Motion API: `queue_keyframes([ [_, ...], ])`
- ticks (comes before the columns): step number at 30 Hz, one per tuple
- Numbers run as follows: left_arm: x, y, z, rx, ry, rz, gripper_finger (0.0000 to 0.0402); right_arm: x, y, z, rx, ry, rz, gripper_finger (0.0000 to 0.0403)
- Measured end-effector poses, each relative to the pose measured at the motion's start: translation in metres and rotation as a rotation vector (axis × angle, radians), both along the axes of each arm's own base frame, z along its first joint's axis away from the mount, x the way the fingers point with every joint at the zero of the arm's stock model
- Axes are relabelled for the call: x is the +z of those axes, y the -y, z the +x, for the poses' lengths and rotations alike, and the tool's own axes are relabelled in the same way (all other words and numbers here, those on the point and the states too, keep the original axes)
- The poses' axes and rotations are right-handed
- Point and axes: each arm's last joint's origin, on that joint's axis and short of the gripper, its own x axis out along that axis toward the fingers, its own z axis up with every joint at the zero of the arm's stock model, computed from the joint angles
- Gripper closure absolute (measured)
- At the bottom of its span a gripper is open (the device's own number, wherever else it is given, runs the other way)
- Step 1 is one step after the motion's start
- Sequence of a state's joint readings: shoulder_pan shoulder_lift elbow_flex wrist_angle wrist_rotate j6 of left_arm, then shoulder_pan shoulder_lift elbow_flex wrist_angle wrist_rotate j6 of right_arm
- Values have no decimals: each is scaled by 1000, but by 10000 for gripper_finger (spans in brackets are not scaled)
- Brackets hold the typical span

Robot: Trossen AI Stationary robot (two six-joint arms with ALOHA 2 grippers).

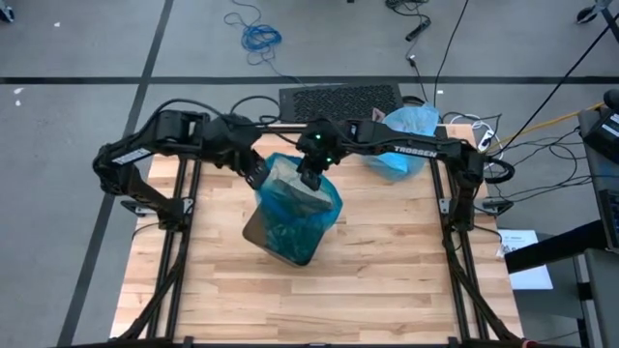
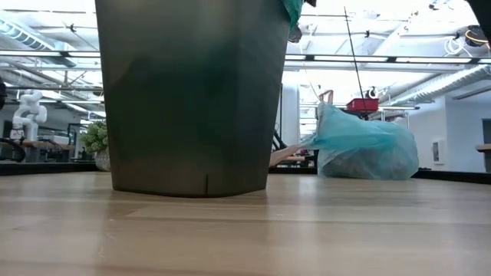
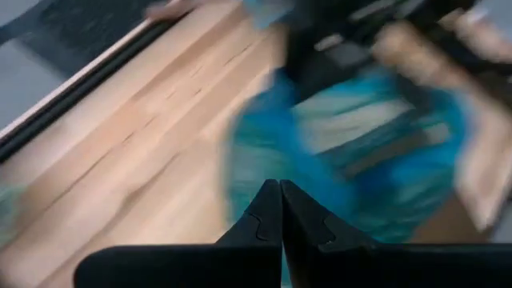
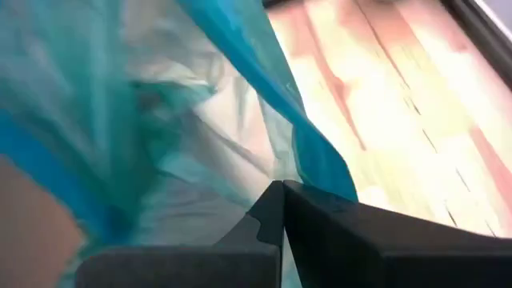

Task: Place trash/remove bag and relplace
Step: Insert the bottom blue trash bag into the trash bin

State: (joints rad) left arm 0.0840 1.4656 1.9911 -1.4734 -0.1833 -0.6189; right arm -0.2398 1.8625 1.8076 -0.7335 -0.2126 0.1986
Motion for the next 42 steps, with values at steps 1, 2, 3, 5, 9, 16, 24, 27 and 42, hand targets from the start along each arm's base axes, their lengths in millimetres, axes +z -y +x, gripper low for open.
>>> queue_keyframes([
  [1,3,2,2,-9,40,2,401,-4,3,1,-7,-15,4,403],
  [2,6,4,3,-18,77,2,401,-9,6,3,-11,-30,8,403],
  [3,9,5,4,-24,110,1,401,-14,8,5,-14,-44,14,403],
  [5,17,8,8,-39,203,2,401,-21,11,7,-9,-61,37,403],
  [9,32,14,12,-102,361,10,401,-21,9,9,1,-53,51,403],
  [16,-13,13,27,-52,-2,17,401,-17,6,7,-11,-41,87,403],
  [24,-37,9,9,184,-99,65,401,-14,4,2,-14,-67,93,403],
  [27,-41,11,-4,239,-87,73,401,-8,4,-2,-14,-56,90,403],
  [42,-115,40,-6,331,69,-56,402,23,-3,-32,-17,-51,78,403],
])
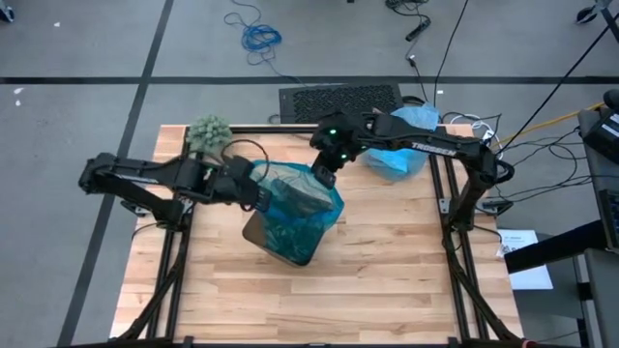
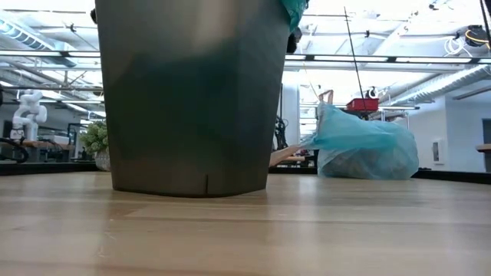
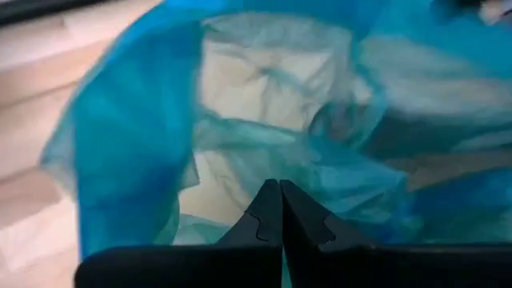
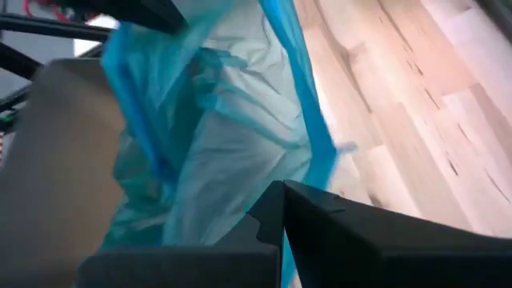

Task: Place trash/remove bag and relplace
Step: Insert the bottom blue trash bag into the trash bin

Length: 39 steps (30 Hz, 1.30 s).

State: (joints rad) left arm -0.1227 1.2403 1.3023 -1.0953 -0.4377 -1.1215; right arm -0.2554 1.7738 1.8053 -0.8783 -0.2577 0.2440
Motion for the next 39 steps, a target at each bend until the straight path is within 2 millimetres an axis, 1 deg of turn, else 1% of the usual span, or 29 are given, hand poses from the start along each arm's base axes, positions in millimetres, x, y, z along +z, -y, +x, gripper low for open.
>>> queue_keyframes([
  [3,-9,5,-1,-1,-22,-12,402,14,-4,-15,5,7,-7,403],
  [8,-19,14,1,20,8,-51,402,34,-11,-43,34,-2,-28,403],
  [13,-17,24,3,43,76,-92,402,55,-20,-74,91,10,-55,403],
  [15,-16,27,5,67,118,-101,402,67,-26,-86,161,67,-16,403],
  [18,-14,28,8,83,160,-103,402,83,-41,-101,381,198,88,403],
  [20,-16,28,11,85,155,-100,402,89,-53,-106,507,250,143,403],
  [23,-20,26,15,94,136,-93,402,86,-68,-105,569,217,167,403],
  [26,-20,22,22,69,154,-87,402,75,-88,-97,605,162,142,403],
  [30,-16,18,30,-20,189,-100,402,57,-125,-83,618,116,97,403],
  [35,-15,15,31,-120,166,-111,402,31,-175,-69,550,36,94,403],
  [39,-16,15,31,-170,148,-104,402,16,-204,-63,516,22,124,403],
])
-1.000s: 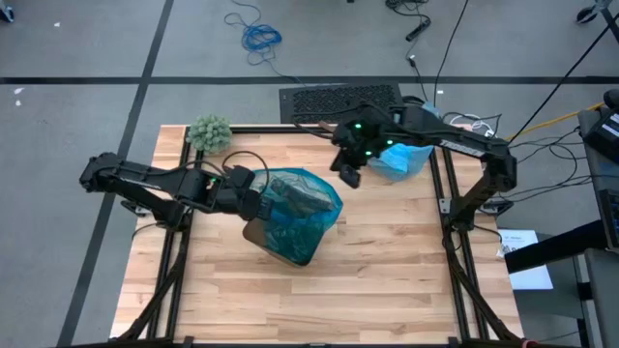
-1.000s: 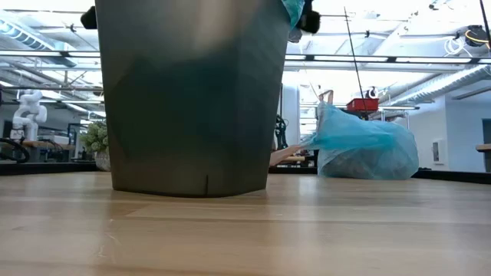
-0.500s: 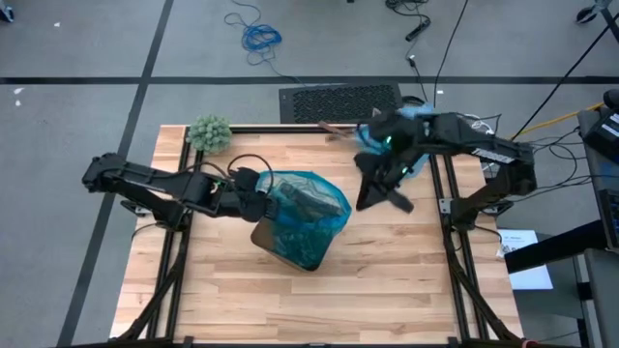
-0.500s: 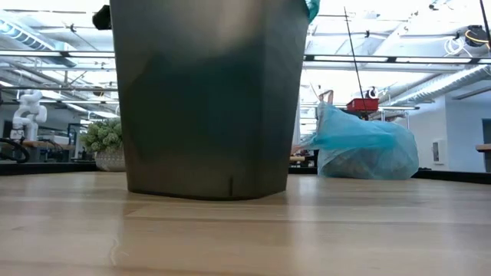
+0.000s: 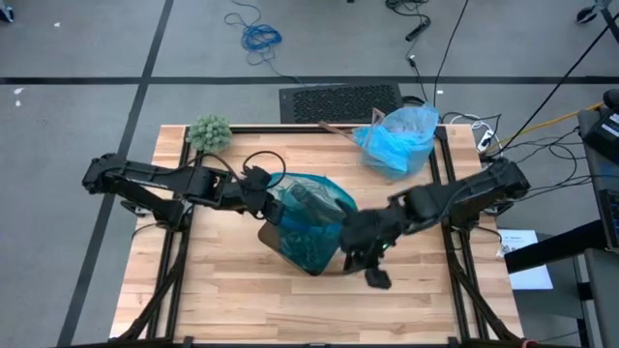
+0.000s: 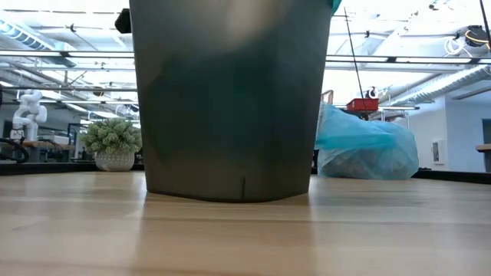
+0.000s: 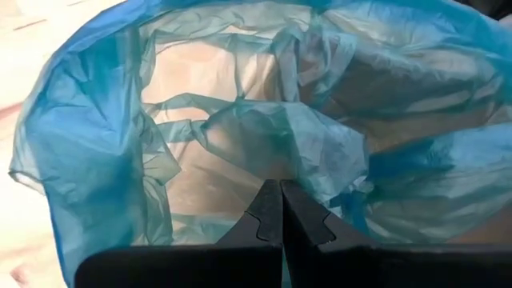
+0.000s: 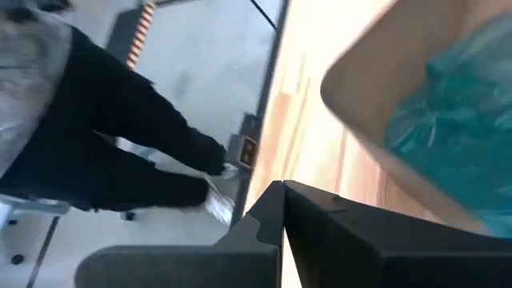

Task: Place trash/remove bag and relplace
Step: Insert the bottom blue trash bag into the trash bin

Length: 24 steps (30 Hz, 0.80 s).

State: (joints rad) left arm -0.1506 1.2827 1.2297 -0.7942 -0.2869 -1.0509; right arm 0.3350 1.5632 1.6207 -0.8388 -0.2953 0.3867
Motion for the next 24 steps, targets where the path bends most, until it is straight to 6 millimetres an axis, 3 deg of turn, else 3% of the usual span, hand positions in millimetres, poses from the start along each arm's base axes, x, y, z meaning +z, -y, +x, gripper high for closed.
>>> queue_keyframes([
  [4,0,1,0,-11,-3,3,402,-24,-13,13,-34,-78,-54,403],
  [10,-2,8,-3,24,-15,-38,402,-50,-11,28,-73,-163,-154,403],
  [24,-1,48,-15,139,68,-68,402,-57,54,27,-285,-284,-401,402],
])
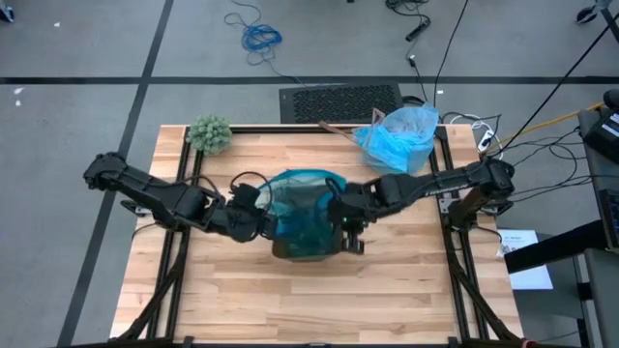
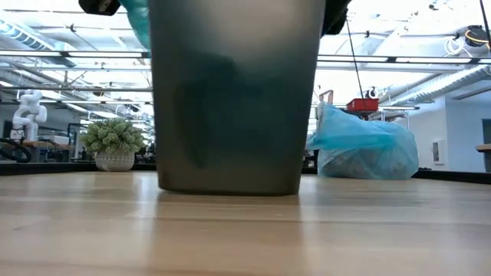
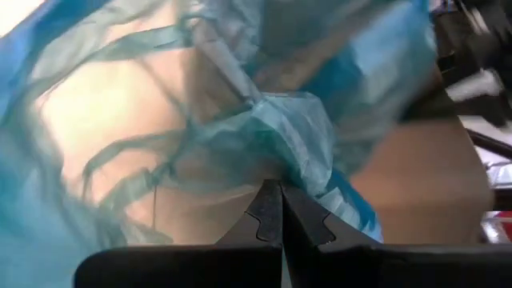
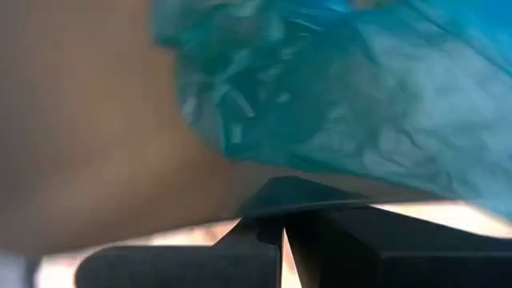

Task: Place trash/remove bag and relplace
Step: Insert the bottom blue trash bag into the trash bin

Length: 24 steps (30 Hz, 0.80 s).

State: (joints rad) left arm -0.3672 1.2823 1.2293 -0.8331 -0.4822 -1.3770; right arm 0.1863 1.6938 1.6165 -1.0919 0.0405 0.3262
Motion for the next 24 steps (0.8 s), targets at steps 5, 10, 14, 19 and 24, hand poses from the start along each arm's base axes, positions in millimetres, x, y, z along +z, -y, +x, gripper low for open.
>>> queue_keyframes([
  [5,1,8,-2,11,31,2,402,7,31,-2,-21,15,-56,402],
  [10,2,9,-2,11,39,5,401,40,50,-26,-56,116,-56,402],
  [14,2,9,-2,13,40,16,401,73,52,-51,-53,271,-31,402],
  [19,2,8,-2,16,38,22,401,85,53,-59,-57,340,-26,399],
  [24,1,8,-2,16,34,23,401,74,53,-49,-54,291,-16,397],
])
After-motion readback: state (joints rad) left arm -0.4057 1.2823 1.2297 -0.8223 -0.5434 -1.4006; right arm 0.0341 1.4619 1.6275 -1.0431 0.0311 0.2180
